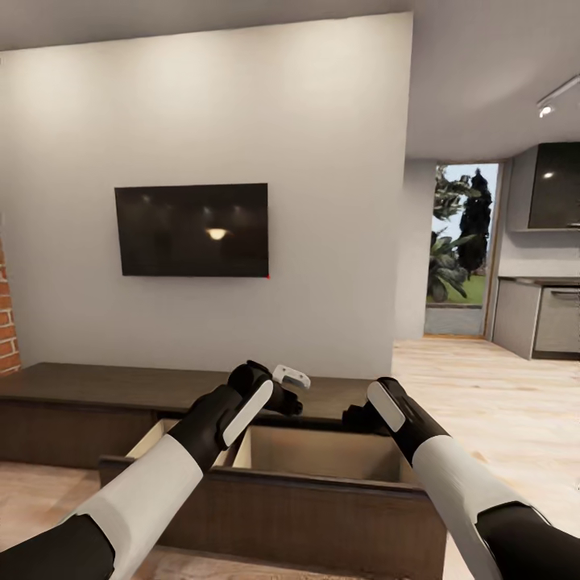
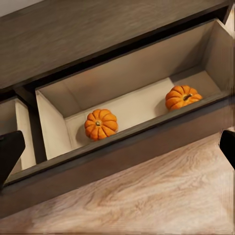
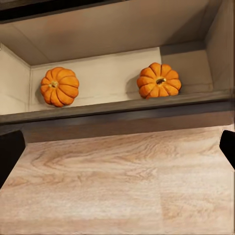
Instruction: Place each of the two pumpkins and all three candles from the living room inside a cabinet in the living room (use any cabinet), then make sure every cabinet is closed, and position the cauldron so it is next to a table in the living room.
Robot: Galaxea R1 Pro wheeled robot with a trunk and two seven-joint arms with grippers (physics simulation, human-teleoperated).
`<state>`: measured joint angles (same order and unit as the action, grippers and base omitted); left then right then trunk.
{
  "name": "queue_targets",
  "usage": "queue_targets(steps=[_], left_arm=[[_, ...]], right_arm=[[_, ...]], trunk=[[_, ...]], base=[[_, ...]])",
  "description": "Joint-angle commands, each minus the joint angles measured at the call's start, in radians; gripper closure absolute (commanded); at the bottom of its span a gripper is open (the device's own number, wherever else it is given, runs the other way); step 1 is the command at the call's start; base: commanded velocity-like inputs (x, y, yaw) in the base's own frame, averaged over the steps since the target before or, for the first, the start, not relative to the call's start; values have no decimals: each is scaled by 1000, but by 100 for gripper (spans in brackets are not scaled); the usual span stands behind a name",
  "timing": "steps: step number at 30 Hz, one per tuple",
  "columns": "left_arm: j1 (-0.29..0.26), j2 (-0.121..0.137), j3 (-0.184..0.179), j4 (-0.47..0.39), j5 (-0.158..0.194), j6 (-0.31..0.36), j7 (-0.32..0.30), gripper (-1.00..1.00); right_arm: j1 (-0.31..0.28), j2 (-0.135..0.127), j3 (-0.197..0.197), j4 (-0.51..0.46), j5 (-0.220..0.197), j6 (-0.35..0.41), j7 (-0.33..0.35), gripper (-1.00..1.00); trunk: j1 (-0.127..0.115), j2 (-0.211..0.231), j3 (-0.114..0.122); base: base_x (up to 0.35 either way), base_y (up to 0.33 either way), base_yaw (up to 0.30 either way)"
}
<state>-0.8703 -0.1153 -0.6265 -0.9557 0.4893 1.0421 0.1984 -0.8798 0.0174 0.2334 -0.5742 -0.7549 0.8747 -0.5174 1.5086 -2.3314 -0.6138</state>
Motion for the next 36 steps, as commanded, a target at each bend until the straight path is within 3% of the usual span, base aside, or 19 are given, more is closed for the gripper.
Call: queue_targets(steps=[1,21,30,34,36], left_arm=[[-1,0,-2,-1,11,2,10,-100],[-1,0,-2,7,9,-21,14,-100],[10,1,-5,17,4,-227,12,-100],[29,3,-5,33,4,-322,11,-100],[71,6,-5,37,1,-358,10,-100]], right_arm=[[-1,-1,4,-1,-11,1,-10,-100],[-1,0,6,0,-10,-2,-9,-100],[40,2,20,2,1,-185,-10,-100],[79,1,67,7,5,-258,-11,-100],[113,-2,84,6,5,-321,-11,-100]], trunk=[[-5,7,2],[-81,147,65],[-116,210,93],[-116,210,93],[-116,210,93]], base=[[-286,0,0],[-244,0,0],[-310,0,0],[-104,0,0],[-36,0,0]])
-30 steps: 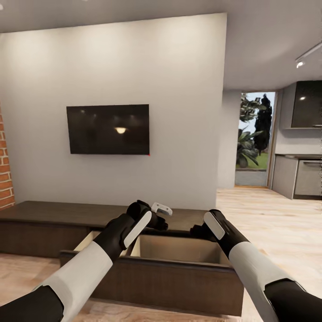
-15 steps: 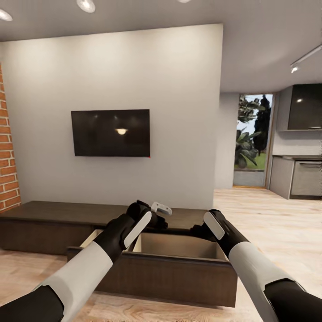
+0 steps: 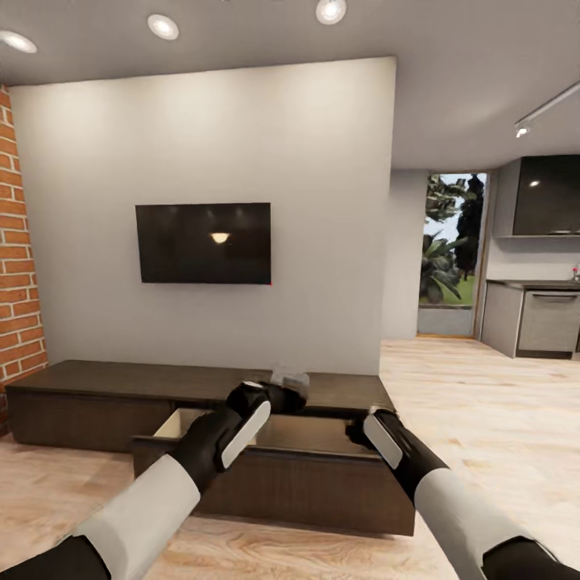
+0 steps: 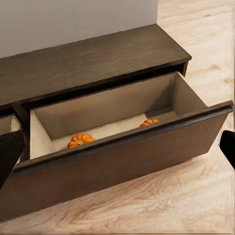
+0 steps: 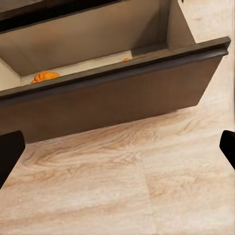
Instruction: Place each of the two pumpkins and all three candles from the living room inside a cabinet in the living room (use any cabinet), then make sure every cabinet is closed, and position the cauldron so it is next to a table in the living room.
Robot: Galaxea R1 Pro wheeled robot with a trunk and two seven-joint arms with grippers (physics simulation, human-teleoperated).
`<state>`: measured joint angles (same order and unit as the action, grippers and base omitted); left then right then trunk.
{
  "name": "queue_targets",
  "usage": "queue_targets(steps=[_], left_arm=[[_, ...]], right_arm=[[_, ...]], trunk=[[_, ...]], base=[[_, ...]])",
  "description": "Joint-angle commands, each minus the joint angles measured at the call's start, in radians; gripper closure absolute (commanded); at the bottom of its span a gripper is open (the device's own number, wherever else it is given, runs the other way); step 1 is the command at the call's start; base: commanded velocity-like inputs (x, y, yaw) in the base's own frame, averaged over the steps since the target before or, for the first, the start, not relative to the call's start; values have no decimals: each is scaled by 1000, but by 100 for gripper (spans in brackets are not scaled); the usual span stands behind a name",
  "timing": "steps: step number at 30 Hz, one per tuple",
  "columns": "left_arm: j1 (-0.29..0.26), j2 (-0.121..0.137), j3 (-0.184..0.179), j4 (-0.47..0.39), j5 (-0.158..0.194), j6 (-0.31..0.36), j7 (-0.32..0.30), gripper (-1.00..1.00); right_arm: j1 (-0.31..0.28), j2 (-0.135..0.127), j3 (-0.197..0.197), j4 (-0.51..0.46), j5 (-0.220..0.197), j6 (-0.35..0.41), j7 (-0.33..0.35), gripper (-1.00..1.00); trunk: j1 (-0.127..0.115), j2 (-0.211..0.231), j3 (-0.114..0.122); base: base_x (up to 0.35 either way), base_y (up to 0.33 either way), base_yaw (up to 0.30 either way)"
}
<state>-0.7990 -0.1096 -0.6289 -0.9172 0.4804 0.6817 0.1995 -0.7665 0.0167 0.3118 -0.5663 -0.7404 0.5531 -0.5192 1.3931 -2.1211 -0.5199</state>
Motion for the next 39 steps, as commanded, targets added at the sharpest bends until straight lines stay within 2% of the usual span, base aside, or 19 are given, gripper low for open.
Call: queue_targets(steps=[1,3,4,5,6,8,9,12,16,19,21,26,32,39], left_arm=[[37,2,-3,1,7,-39,9,-100],[109,10,-4,21,-4,-157,9,-100],[125,13,-5,35,-8,-191,9,-100],[151,18,-6,74,-15,-264,6,-100],[160,19,-7,99,-17,-302,5,-100],[182,23,-9,218,-22,-441,2,-100],[188,23,-10,280,-23,-503,1,-100],[194,23,-12,366,-23,-592,1,-100],[196,24,-12,412,-23,-655,1,-100],[197,23,-12,452,-23,-707,1,-100],[198,23,-12,482,-23,-733,1,-100],[199,22,-12,512,-24,-776,0,-100],[199,21,-12,537,-26,-815,-1,-100],[199,21,-12,565,-26,-829,-3,-100]], right_arm=[[24,-1,13,-1,-10,-49,-9,-100],[81,-1,23,0,-9,-161,-8,-100],[95,0,28,0,-9,-191,-7,-100],[120,0,46,2,-10,-250,-2,-100],[132,1,58,3,-10,-279,4,-100],[173,2,109,8,-9,-377,43,-100],[192,2,126,11,-9,-407,63,-100],[216,2,144,18,-8,-441,85,-100],[236,1,152,24,-7,-467,94,-100],[255,0,156,39,-6,-539,98,-100],[263,2,169,65,8,-595,100,-100],[269,8,201,110,73,-649,100,-100],[271,12,209,129,104,-666,100,-100],[271,12,210,145,107,-671,100,-100]], trunk=[[0,-1,-1],[0,-1,-1],[0,-1,-1],[0,-1,-1],[0,-1,-1],[0,-1,-1],[0,-1,-1],[11,-22,-11],[27,-50,-23],[38,-71,-33],[46,-85,-39],[65,-120,-54],[88,-162,-73],[115,-211,-95]], base=[[-20,0,0],[-11,0,0],[-7,0,0],[-4,0,0],[-3,0,0],[-2,0,0],[0,0,0],[0,0,0],[0,0,0],[0,0,0],[0,0,0],[0,0,0],[0,0,0],[0,0,0]])
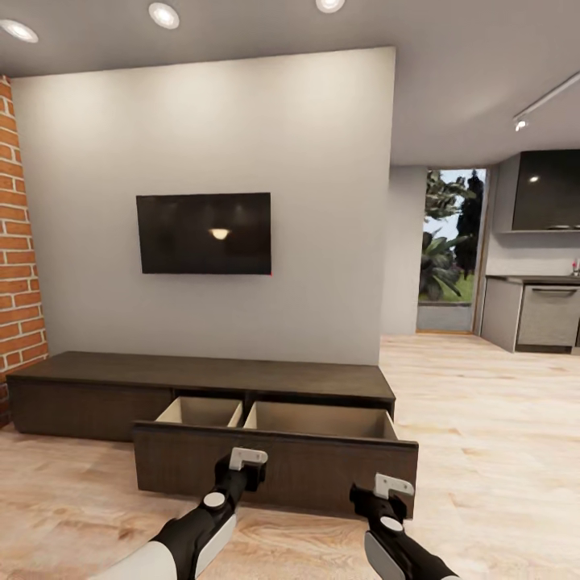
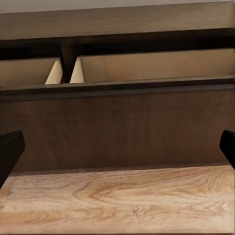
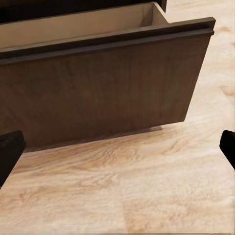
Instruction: Place each of the two pumpkins and all three candles from the living room inside a cabinet in the living room (use any cabinet), then make sure every cabinet is closed, and position the cauldron so it is next to a table in the living room.
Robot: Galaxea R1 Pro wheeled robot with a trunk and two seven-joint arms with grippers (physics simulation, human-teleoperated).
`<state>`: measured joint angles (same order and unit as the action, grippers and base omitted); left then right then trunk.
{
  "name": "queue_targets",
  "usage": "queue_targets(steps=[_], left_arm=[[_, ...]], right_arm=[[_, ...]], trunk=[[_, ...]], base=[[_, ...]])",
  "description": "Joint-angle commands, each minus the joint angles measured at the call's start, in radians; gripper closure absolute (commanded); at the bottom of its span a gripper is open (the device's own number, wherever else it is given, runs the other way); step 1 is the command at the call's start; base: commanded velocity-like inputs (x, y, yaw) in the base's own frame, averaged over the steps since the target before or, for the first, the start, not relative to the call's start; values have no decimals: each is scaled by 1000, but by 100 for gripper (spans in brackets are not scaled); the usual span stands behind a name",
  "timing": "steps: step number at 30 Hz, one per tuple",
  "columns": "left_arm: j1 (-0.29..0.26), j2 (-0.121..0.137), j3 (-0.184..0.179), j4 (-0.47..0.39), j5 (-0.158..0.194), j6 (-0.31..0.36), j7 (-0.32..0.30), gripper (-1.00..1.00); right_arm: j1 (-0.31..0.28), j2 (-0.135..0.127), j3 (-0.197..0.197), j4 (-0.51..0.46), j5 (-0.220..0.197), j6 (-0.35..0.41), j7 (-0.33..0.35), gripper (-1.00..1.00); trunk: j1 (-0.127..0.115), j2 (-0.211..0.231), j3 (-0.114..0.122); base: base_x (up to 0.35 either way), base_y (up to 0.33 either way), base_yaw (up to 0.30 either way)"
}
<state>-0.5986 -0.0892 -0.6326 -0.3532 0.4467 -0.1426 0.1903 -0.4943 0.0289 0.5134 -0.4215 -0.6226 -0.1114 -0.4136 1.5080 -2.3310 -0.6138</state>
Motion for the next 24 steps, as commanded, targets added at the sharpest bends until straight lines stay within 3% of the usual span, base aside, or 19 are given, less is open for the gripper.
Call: queue_targets(steps=[1,24], left_arm=[[-1,0,-9,3,7,-5,6,-100],[-1,2,-9,6,1,-43,-7,-100]], right_arm=[[-1,-1,7,3,-10,-6,-5,-100],[-1,1,12,59,-6,-126,-3,-100]], trunk=[[4,-8,-4],[92,-169,-77]], base=[[0,0,0],[0,0,0]])
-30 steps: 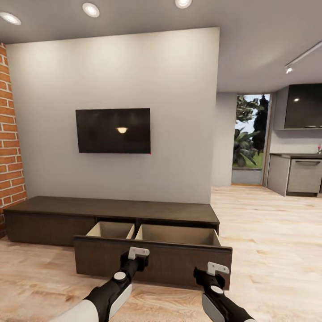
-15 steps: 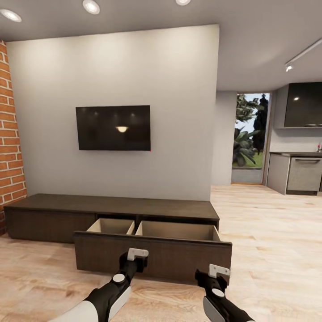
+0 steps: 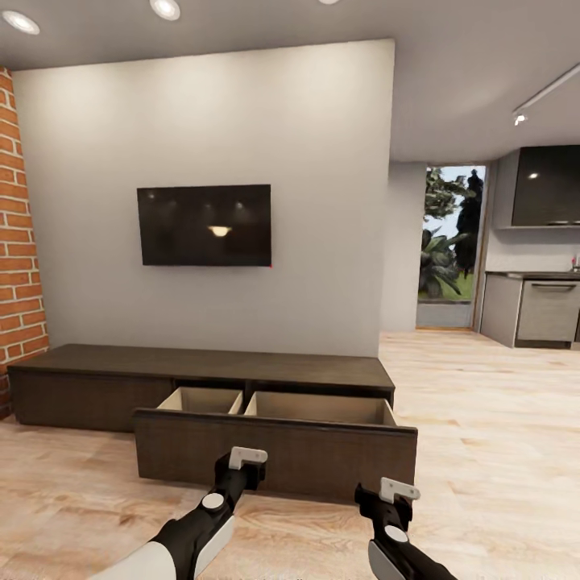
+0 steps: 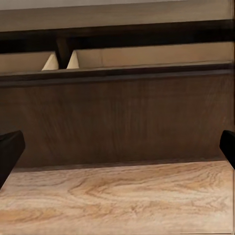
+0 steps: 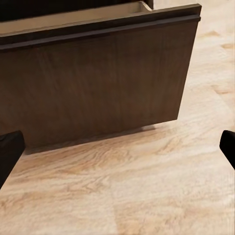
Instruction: Place each of the two pumpkins and all three candles from the living room inside a cabinet in the living room (use any cabinet), then make sure every cabinet is closed, and position the cauldron so it is next to a table in the living room.
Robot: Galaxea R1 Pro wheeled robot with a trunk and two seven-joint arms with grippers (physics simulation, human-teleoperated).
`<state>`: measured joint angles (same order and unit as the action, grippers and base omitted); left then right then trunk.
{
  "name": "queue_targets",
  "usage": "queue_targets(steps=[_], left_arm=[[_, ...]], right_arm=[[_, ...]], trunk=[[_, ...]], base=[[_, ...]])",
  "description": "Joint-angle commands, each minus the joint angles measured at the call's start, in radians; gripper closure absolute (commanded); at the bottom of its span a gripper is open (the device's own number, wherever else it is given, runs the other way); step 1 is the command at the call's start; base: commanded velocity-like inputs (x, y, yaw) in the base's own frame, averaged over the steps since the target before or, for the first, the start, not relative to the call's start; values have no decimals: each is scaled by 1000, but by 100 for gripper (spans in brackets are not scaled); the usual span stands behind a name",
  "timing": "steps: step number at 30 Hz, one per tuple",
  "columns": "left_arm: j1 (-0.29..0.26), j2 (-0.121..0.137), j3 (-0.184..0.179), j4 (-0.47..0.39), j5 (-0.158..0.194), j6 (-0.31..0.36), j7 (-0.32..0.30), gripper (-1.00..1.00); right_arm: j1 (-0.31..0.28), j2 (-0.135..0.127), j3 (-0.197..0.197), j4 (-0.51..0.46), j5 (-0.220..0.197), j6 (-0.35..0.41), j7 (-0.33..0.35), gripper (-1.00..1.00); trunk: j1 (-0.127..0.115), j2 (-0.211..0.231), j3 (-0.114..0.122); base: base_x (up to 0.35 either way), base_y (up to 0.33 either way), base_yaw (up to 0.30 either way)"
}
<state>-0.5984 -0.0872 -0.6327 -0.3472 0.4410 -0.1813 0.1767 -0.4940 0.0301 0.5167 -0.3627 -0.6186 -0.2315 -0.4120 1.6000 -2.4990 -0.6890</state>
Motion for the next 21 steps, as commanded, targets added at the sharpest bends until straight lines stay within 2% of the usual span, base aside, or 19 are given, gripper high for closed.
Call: queue_targets(steps=[1,5,15,21], left_arm=[[-1,1,-9,1,6,-4,0,-100],[-1,1,-10,1,6,-3,-39,-100],[-1,1,-10,2,6,-3,-53,-100],[-1,1,-10,2,7,-3,-54,-100]], right_arm=[[-1,-1,8,0,-10,-9,-5,-100],[-1,-1,5,-6,-11,-16,-5,-100],[-6,1,5,-4,-3,-16,-4,-100],[-8,5,5,-8,56,-16,-4,-100]], trunk=[[0,-1,-5],[2,-2,-21],[7,-4,-59],[9,-6,-82]], base=[[0,0,0],[0,0,0],[0,0,0],[0,0,0]])
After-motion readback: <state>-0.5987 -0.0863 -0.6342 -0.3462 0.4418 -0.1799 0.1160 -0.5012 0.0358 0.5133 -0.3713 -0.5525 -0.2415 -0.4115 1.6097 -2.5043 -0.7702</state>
